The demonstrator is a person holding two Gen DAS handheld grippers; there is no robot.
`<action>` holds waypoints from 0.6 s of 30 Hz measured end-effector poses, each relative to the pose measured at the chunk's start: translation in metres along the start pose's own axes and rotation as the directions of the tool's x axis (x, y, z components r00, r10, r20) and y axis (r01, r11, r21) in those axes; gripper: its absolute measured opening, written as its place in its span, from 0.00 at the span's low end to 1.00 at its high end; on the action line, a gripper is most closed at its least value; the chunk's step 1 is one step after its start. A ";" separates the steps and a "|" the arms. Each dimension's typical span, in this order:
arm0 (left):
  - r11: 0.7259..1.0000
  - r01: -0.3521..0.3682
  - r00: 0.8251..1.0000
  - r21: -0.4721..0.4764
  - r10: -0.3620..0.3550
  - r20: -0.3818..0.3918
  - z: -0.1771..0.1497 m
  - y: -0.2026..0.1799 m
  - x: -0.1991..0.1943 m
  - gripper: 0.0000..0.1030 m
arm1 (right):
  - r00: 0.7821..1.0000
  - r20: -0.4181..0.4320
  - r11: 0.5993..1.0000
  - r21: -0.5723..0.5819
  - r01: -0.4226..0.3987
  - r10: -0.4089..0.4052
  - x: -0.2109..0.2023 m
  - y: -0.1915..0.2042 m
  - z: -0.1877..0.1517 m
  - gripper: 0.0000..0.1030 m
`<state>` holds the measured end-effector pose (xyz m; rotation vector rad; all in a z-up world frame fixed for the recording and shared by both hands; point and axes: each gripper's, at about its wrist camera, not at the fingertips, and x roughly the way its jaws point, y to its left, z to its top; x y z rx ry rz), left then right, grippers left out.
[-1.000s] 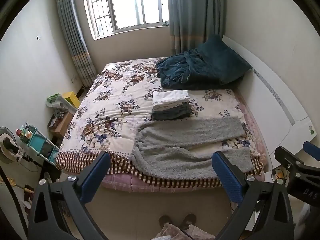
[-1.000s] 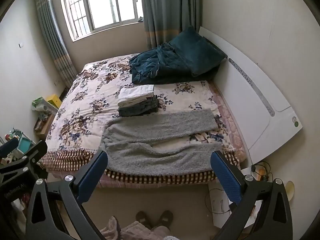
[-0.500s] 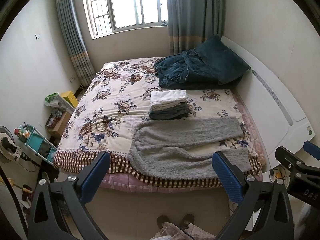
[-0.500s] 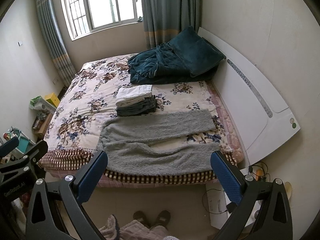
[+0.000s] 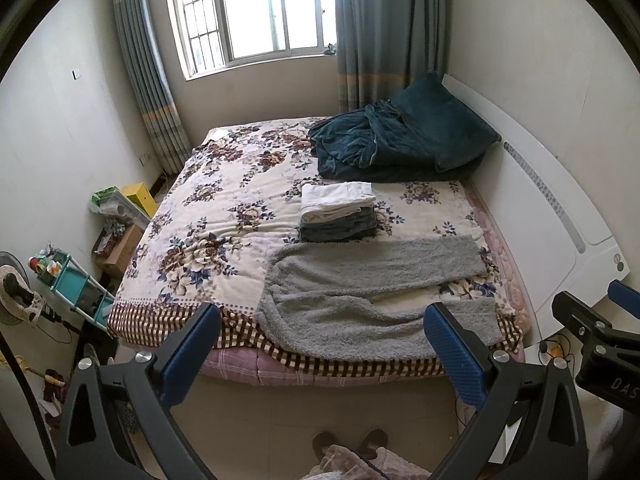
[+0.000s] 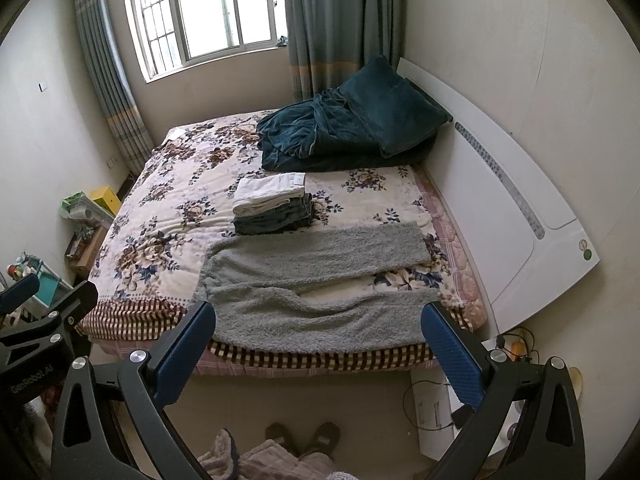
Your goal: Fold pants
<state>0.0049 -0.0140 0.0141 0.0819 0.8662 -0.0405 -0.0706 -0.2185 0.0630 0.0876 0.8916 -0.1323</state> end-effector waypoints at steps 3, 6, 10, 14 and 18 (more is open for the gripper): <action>1.000 0.001 1.000 0.001 -0.001 -0.001 0.002 -0.001 0.000 1.00 | 1.000 0.003 1.000 0.002 -0.002 0.002 -0.001 -0.002 0.000 1.00; 1.000 0.002 1.000 0.000 -0.002 0.001 0.002 -0.002 -0.001 1.00 | 1.000 0.004 1.000 0.002 -0.004 0.004 -0.002 -0.004 0.002 1.00; 1.000 0.002 1.000 -0.001 -0.002 0.002 0.004 -0.004 0.000 1.00 | 1.000 0.006 1.000 0.003 -0.004 0.004 -0.004 -0.006 0.004 1.00; 1.000 0.003 1.000 -0.001 -0.003 0.001 0.006 -0.007 0.001 1.00 | 1.000 0.005 1.000 0.002 -0.002 0.002 -0.004 -0.009 0.006 1.00; 1.000 0.004 1.000 -0.004 -0.004 0.003 0.006 -0.009 0.001 1.00 | 1.000 0.006 1.000 0.000 -0.004 0.004 -0.005 -0.008 0.004 1.00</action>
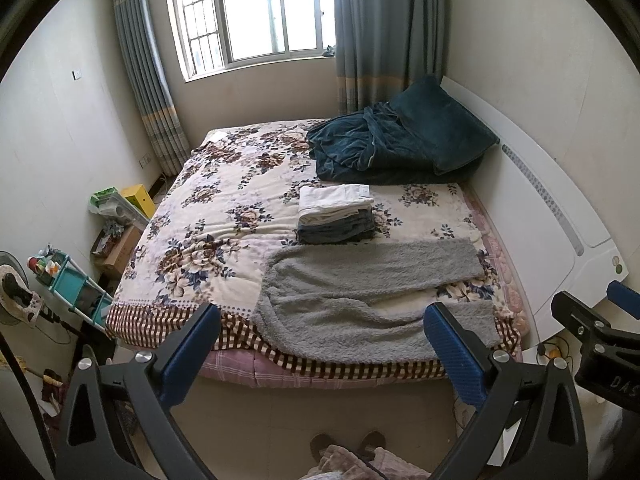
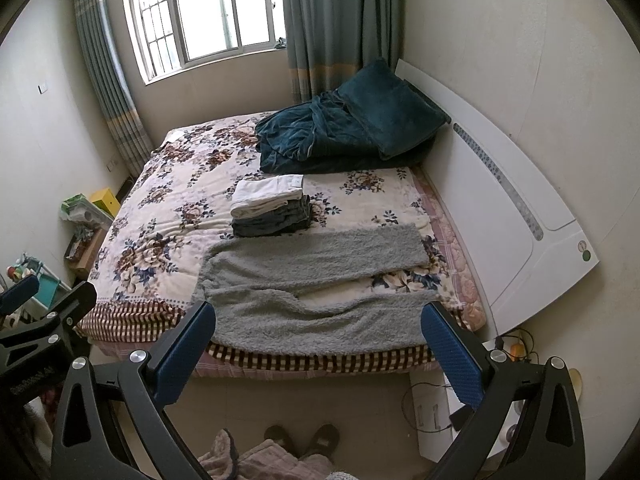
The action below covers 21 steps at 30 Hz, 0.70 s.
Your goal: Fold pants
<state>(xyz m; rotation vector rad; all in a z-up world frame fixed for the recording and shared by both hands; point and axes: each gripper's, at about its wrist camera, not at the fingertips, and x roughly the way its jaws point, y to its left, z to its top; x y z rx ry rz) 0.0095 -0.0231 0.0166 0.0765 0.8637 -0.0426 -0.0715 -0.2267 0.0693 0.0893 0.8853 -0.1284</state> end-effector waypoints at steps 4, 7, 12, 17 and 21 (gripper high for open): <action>1.000 0.000 1.000 0.000 0.000 -0.001 -0.001 0.001 0.000 1.00 | 1.000 0.000 1.000 -0.003 -0.006 0.006 -0.001 -0.002 0.002 1.00; 1.000 0.002 1.000 0.000 -0.002 0.000 -0.002 0.003 0.000 1.00 | 1.000 0.001 1.000 -0.004 -0.007 0.007 0.002 -0.001 0.000 1.00; 1.000 0.001 1.000 -0.001 -0.001 0.000 -0.002 0.002 0.000 1.00 | 1.000 0.000 1.000 -0.005 -0.009 0.009 0.003 -0.001 0.001 1.00; 1.000 -0.001 1.000 -0.009 0.000 -0.002 0.000 0.001 0.001 1.00 | 1.000 -0.005 1.000 -0.011 -0.016 0.016 0.005 -0.002 0.003 1.00; 0.999 -0.010 1.000 -0.034 0.010 -0.004 0.006 -0.004 0.007 1.00 | 1.000 -0.007 0.999 -0.019 -0.027 0.027 0.011 -0.007 0.009 1.00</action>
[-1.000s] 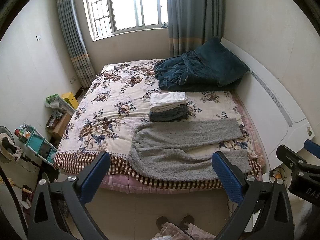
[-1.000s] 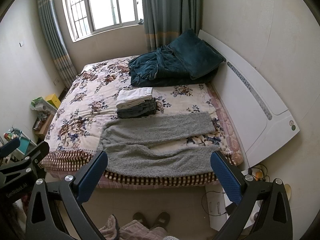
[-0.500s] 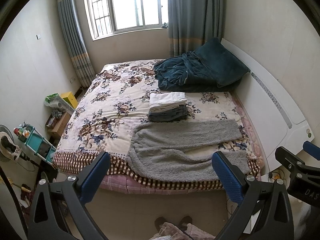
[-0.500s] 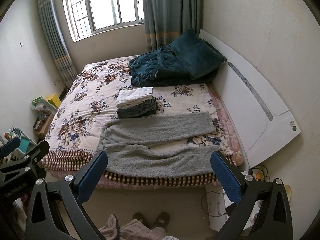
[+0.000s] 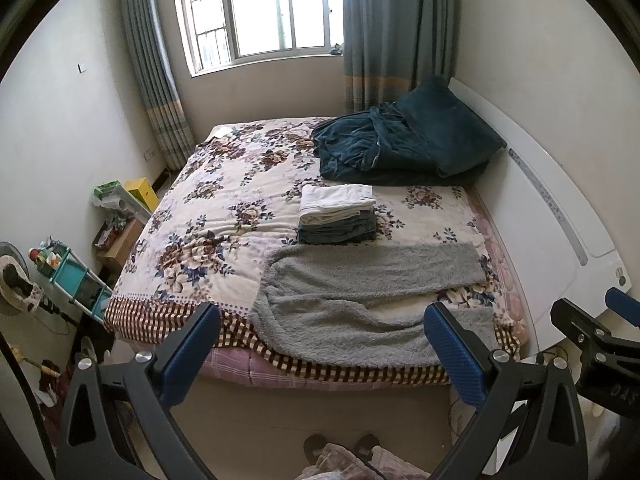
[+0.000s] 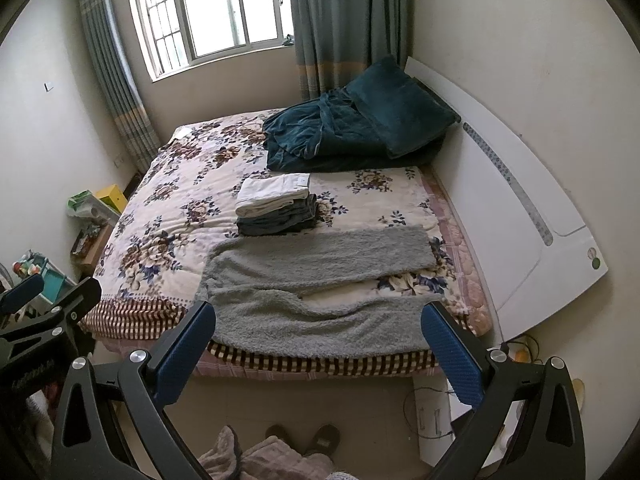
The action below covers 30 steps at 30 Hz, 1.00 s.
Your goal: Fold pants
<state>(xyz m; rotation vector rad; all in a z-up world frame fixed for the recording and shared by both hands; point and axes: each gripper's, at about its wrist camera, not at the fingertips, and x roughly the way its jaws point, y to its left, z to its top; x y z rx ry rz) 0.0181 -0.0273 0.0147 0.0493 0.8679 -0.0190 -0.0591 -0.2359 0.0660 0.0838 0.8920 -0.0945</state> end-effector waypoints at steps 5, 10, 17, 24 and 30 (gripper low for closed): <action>0.998 -0.046 0.999 -0.053 0.047 0.016 0.007 -0.006 0.021 1.00 | 1.000 0.010 1.000 0.003 -0.004 0.004 0.014 -0.004 0.006 1.00; 0.988 -0.128 0.991 -0.089 0.131 0.020 0.019 -0.009 0.069 1.00 | 0.999 0.026 0.999 0.014 0.029 -0.029 0.055 -0.012 0.022 1.00; 0.987 -0.151 0.986 -0.053 0.146 -0.080 0.044 -0.016 0.167 1.00 | 0.995 -0.039 0.994 0.049 0.094 -0.092 0.160 -0.026 0.050 1.00; 0.995 -0.100 0.974 0.022 0.102 -0.204 0.076 -0.039 0.298 1.00 | 0.973 -0.180 0.979 0.117 0.168 -0.146 0.303 -0.045 0.083 1.00; 0.999 -0.031 0.948 0.042 0.043 -0.317 0.103 -0.055 0.409 1.00 | 0.944 -0.289 0.968 0.142 0.207 -0.160 0.437 -0.066 0.113 1.00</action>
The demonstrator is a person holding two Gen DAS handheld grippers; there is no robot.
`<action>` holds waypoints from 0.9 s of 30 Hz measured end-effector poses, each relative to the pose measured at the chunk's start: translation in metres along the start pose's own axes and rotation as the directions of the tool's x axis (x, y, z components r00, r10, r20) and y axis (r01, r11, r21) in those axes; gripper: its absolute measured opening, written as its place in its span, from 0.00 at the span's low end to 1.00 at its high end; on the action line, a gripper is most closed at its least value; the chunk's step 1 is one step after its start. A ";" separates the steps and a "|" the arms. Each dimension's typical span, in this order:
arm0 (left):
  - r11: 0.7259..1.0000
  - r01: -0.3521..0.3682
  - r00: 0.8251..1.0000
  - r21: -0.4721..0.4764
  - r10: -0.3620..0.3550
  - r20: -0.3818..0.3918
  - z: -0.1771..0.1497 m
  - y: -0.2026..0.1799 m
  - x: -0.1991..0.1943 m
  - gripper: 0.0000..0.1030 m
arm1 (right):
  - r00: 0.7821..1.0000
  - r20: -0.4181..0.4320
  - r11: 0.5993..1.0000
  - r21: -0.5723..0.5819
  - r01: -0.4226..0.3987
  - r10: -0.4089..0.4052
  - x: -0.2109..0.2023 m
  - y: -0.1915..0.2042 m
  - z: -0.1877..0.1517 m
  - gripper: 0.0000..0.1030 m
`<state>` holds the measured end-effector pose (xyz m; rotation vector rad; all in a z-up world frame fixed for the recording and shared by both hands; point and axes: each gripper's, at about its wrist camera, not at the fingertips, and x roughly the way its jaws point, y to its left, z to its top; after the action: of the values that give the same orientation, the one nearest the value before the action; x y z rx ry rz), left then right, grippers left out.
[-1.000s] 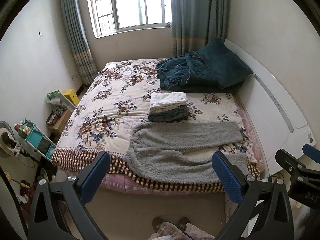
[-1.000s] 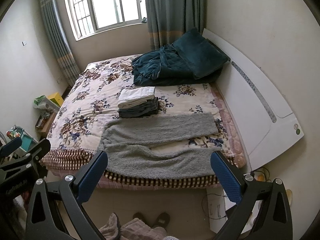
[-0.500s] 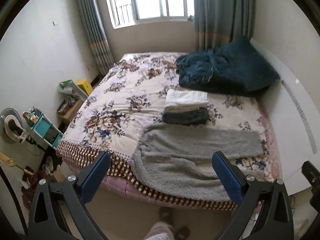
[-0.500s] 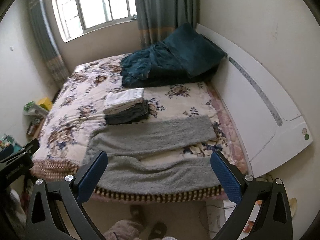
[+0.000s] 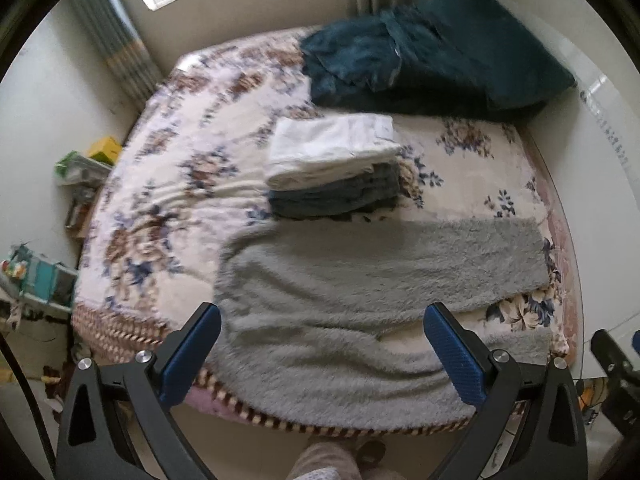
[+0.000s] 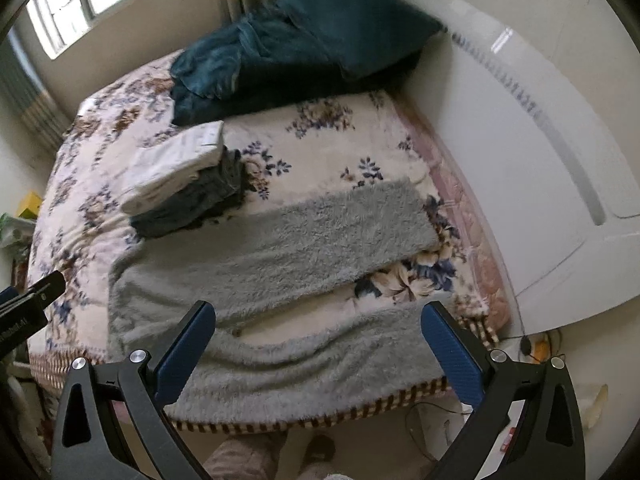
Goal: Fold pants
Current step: 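Lower both grippers onto the grey pants' waistband edge and close them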
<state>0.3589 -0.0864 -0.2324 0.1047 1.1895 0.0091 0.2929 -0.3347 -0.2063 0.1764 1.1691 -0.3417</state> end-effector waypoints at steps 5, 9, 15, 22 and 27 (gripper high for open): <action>0.999 0.004 0.999 0.049 -0.002 -0.046 0.042 -0.022 0.079 1.00 | 0.999 -0.029 1.000 0.020 0.016 -0.016 0.098 0.001 0.040 1.00; 0.997 -0.023 0.997 0.070 0.028 -0.068 0.062 -0.042 0.138 1.00 | 0.997 -0.070 1.000 -0.001 0.023 -0.023 0.181 0.002 0.063 1.00; 0.994 -0.037 0.987 0.100 0.052 -0.153 0.071 -0.074 0.246 1.00 | 0.983 -0.172 0.988 -0.150 0.037 -0.063 0.306 -0.005 0.088 1.00; 0.976 -0.092 0.968 0.196 0.133 -0.213 0.078 -0.109 0.350 1.00 | 0.939 -0.287 0.898 -0.438 0.048 -0.190 0.441 0.005 0.099 1.00; 0.961 -0.083 0.954 0.263 0.153 -0.258 0.075 -0.123 0.403 1.00 | 0.915 -0.307 0.797 -0.604 0.025 -0.261 0.507 0.026 0.104 1.00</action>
<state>0.5723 -0.1893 -0.5888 0.4084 1.4590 -0.0206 0.5687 -0.4291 -0.6348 -0.4231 1.6271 -0.0588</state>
